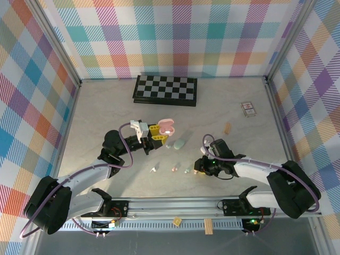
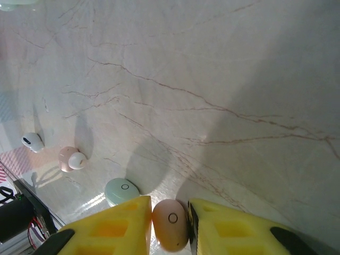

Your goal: Insert wireless bluetooth earbuds into charging case

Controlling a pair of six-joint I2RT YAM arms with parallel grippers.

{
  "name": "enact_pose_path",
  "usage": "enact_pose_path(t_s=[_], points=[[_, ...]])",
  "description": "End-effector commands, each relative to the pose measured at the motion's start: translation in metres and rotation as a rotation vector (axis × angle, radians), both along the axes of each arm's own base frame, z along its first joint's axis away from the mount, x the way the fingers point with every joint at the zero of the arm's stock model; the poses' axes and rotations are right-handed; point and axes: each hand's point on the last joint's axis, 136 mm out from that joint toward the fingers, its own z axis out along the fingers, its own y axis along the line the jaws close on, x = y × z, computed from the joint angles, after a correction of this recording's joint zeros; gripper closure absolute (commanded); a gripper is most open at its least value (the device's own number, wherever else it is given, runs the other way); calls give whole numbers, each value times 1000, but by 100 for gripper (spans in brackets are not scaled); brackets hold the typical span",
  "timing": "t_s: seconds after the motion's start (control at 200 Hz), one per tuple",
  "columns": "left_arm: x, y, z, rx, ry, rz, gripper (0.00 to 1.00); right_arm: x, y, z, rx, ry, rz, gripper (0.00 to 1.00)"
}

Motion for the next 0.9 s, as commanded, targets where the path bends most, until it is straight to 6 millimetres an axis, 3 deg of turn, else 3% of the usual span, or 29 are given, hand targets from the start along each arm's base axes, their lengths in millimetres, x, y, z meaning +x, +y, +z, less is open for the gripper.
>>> enact_pose_path(t_s=[0.0, 0.385, 0.525, 0.895], points=[[-5, 3, 8, -11, -44, -8, 71, 0, 9, -1, 9, -12, 45, 77], [-4, 4, 4, 4, -37, 3, 71, 2, 4, 8, -37, -46, 30, 81], [0, 4, 0, 14, -32, 14, 71, 11, -13, 17, -131, -96, -39, 82], [23, -2, -14, 66, -36, 92, 71, 39, -59, 68, -375, -214, -205, 84]])
